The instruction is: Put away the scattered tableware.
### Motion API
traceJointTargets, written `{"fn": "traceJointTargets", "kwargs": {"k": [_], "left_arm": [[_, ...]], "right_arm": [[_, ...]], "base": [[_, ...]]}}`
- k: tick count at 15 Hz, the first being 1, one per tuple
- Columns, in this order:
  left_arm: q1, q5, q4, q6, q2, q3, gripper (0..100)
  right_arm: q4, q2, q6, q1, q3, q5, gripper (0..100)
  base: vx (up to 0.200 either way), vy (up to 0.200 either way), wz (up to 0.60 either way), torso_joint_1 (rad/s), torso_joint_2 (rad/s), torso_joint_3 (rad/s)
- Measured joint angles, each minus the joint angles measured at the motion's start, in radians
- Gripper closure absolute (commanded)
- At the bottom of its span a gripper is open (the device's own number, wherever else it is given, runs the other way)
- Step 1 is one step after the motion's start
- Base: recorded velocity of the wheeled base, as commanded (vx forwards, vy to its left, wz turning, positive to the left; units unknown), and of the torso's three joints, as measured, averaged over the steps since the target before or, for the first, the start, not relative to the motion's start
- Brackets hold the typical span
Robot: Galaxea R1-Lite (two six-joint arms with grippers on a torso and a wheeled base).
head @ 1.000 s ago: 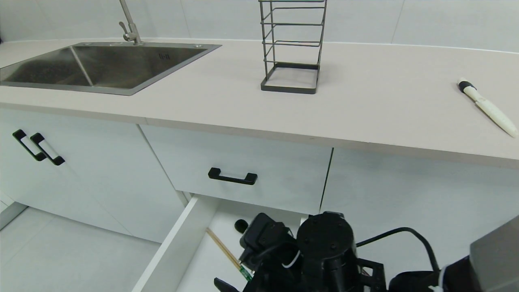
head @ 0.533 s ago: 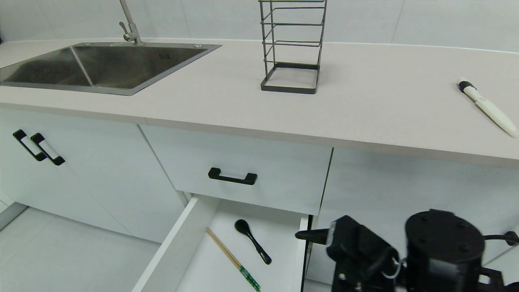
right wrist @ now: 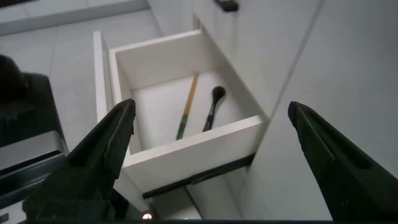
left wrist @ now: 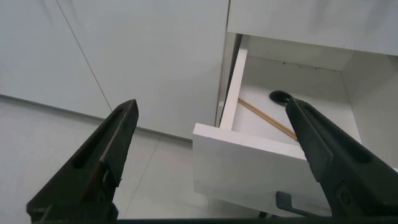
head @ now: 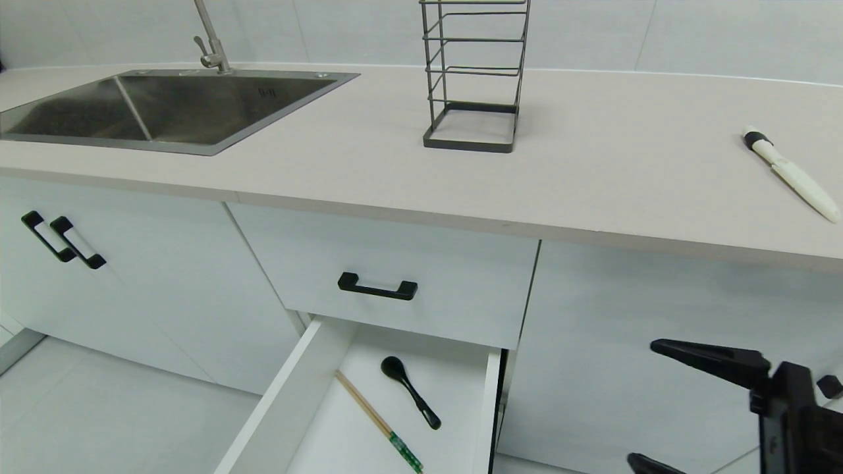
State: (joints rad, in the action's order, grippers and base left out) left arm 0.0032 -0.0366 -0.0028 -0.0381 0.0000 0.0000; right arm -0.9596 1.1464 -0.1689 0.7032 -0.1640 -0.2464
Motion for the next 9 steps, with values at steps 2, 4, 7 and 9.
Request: {"fn": "traceJointTargets", "kwargs": {"k": [2, 4, 7, 9], "left_arm": [[0.0, 0.0, 0.0, 0.001, 0.0, 0.0, 0], [0.0, 0.0, 0.0, 0.003, 0.0, 0.0, 0], [0.0, 0.0, 0.0, 0.004, 0.0, 0.0, 0], [0.0, 0.0, 0.0, 0.004, 0.0, 0.0, 0]], "right_arm": [[0.035, -0.124, -0.002, -0.059, 0.074, -0.028, 0], [0.105, -0.242, -0.006, -0.163, 0.109, -0.042, 0], [0.263, -0.45, -0.01, -0.388, 0.127, -0.044, 0], [0.382, -0.607, -0.022, -0.518, 0.131, -0.045, 0]], "base": [[0.0, 0.0, 0.0, 0.0, 0.0, 0.0], [0.0, 0.0, 0.0, 0.0, 0.0, 0.0], [0.0, 0.0, 0.0, 0.0, 0.0, 0.0], [0.0, 0.0, 0.0, 0.0, 0.0, 0.0]]}}
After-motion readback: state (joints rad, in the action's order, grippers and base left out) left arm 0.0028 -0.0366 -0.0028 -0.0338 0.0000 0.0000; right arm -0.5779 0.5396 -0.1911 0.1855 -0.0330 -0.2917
